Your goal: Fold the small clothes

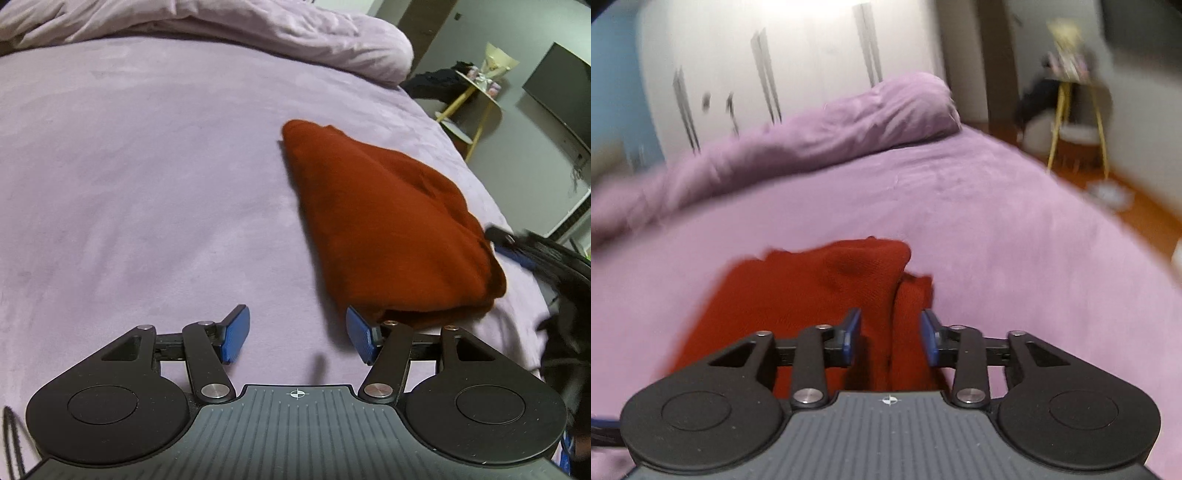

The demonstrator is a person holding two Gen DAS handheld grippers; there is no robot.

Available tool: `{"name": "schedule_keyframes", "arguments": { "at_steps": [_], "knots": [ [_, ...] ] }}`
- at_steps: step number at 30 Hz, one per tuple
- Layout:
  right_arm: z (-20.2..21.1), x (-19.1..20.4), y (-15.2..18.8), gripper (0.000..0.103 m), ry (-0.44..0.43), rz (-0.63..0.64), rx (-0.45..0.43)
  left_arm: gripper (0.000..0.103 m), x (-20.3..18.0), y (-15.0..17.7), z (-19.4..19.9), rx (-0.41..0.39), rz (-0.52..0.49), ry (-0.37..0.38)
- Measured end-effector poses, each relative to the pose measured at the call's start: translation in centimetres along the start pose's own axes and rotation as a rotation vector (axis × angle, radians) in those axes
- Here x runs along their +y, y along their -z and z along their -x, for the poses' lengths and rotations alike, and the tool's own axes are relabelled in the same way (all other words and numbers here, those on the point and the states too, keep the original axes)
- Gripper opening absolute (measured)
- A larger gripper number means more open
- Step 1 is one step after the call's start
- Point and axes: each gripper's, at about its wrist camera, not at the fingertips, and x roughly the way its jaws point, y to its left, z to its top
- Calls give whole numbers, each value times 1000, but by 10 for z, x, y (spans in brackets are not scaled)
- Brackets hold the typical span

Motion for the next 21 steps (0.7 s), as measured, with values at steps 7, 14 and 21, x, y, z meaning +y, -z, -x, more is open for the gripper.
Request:
{"name": "schedule_keyframes", "arguments": {
  "at_steps": [7,14,21],
  "knots": [
    [33,-37,44,41,-170,-323,52,63,-39,8,-22,19,-75,21],
    [27,-48,45,41,-269,-521,62,61,-50,3,-37,17,-82,-44],
    [21,-51,65,40,-249,-538,121,65,-42,2,-46,46,-47,-98]
  ]
}}
